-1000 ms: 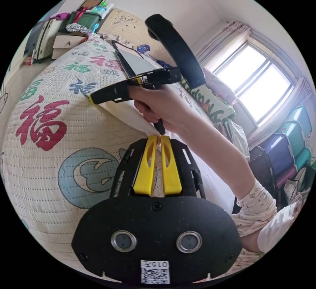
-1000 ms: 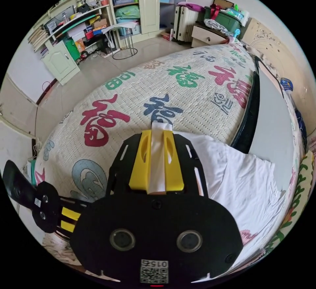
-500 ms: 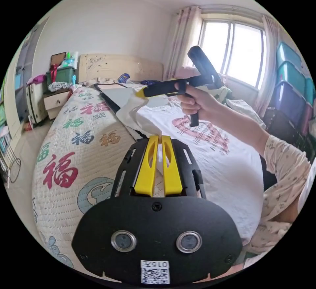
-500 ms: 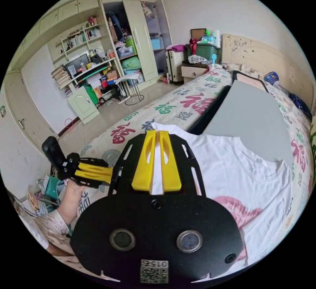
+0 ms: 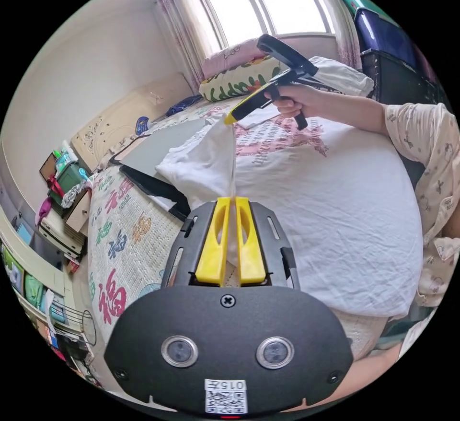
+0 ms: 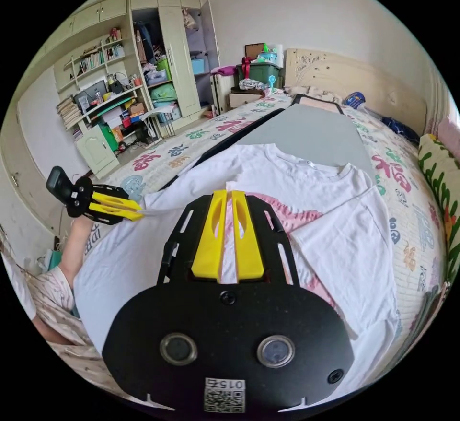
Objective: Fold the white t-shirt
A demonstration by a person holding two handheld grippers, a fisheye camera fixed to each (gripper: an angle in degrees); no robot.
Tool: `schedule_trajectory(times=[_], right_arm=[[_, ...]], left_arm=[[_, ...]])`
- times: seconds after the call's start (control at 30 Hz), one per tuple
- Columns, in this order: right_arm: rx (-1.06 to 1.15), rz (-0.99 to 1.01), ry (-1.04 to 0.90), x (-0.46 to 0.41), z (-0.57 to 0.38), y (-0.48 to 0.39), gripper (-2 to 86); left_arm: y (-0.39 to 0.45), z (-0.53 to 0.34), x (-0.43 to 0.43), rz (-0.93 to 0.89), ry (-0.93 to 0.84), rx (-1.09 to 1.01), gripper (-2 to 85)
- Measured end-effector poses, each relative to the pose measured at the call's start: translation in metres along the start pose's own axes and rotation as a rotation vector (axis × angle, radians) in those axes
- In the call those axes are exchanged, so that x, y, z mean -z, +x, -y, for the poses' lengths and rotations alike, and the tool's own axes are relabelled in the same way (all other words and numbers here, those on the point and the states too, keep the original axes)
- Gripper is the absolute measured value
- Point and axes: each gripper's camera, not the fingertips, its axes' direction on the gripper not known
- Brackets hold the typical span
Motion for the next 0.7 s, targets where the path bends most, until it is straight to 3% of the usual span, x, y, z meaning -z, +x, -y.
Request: schedule_trajectory(times=[0.1, 0.23, 0.4, 0.5, 0.7], right_arm=[[0.012, -0.054, -0.008, 0.000, -0.011, 0.016, 0.8], [-0.017, 0.081, -0.043, -0.011, -0.020, 0.041, 3.3], [-0.046, -0.128, 0.038, -0.009, -0.031, 0.054, 7.0], [0.114, -0.108, 0.081, -0.009, -0.038, 0.028, 6.9], [0.531, 0.209, -0.197, -0.060, -0.049, -0.063, 13.2]], left_arm=[[0.013, -0.005, -0.019, 0.062, -0.051, -0.018, 0.5], [0.021, -0.013, -0.035, 0.075, -0.067, -0.007, 0.9], [0.024, -0.024, -0.042, 0.110, -0.033, 0.029, 1.2], [0.029, -0.027, -0.049, 0.107, -0.033, 0.020, 1.2], [0.044, -0.035, -0.040, 0.074, 0.061, -0.023, 1.3]])
